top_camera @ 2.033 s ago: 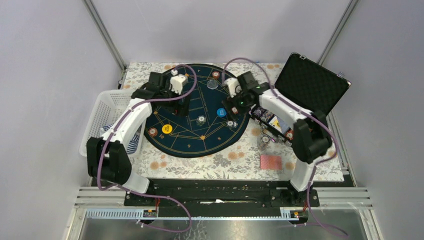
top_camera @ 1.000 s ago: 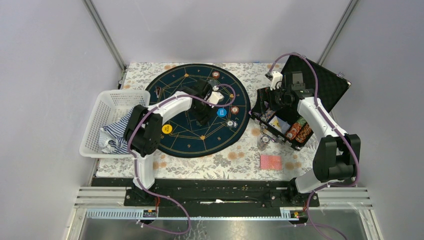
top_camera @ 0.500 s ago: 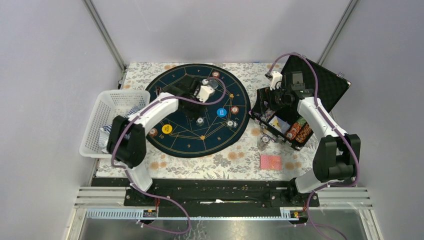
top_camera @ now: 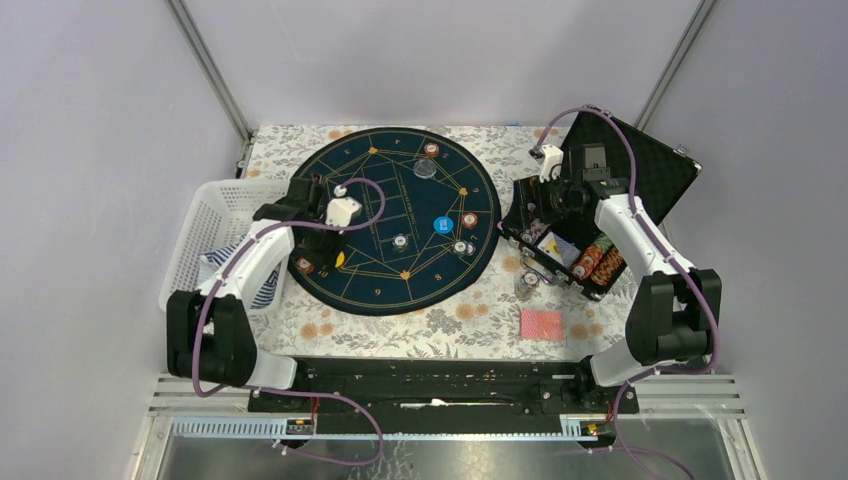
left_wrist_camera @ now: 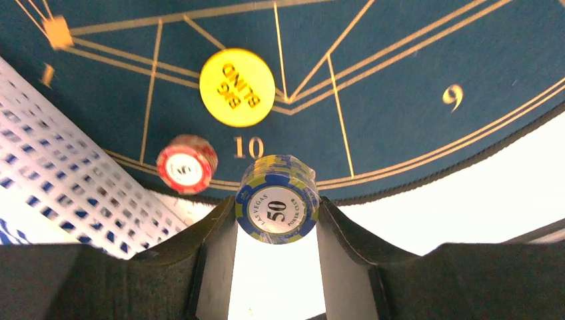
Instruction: Distribute texas hold em gaming equipment
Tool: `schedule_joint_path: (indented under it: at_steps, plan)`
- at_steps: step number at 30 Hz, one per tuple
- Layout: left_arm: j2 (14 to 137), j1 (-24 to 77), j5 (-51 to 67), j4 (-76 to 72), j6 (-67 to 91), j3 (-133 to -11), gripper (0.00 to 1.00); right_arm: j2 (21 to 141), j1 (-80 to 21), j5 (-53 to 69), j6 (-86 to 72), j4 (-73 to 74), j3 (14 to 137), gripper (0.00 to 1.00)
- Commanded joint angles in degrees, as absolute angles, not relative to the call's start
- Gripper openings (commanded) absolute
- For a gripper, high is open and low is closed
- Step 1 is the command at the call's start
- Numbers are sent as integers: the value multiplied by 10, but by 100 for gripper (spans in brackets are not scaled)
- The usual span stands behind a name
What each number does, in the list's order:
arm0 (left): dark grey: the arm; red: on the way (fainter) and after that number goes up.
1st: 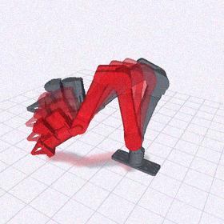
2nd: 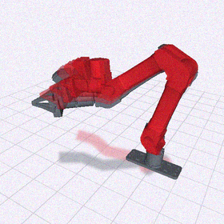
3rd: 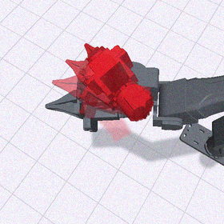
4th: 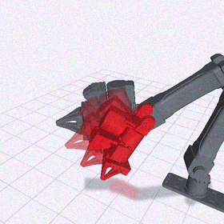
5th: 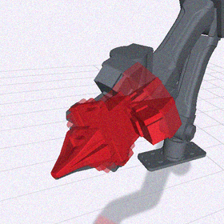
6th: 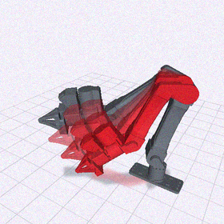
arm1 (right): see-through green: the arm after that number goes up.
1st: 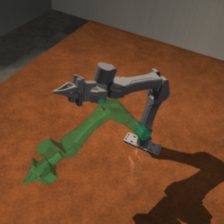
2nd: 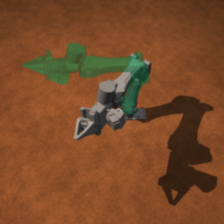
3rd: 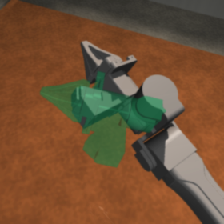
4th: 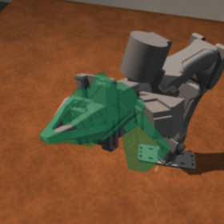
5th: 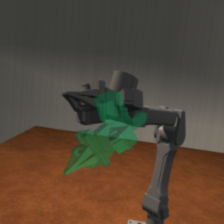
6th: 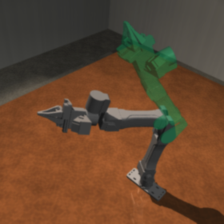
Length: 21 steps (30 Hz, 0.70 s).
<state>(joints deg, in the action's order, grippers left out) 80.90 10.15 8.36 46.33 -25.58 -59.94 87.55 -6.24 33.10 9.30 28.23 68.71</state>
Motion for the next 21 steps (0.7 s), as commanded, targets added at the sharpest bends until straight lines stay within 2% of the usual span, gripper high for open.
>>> schedule_joint_path:
  at_steps: [1, 17, 21]
  plan:
    - [767, 84, 91, 457, -303, -556, 38, 839, -60, 350, 102, 291, 683, 100]
    - [798, 83, 22, 309, -291, -457, 42, 834, -60, 352, 103, 290, 670, 100]
    - [801, 83, 3, 286, -293, -448, 46, 834, -60, 352, 103, 289, 670, 100]
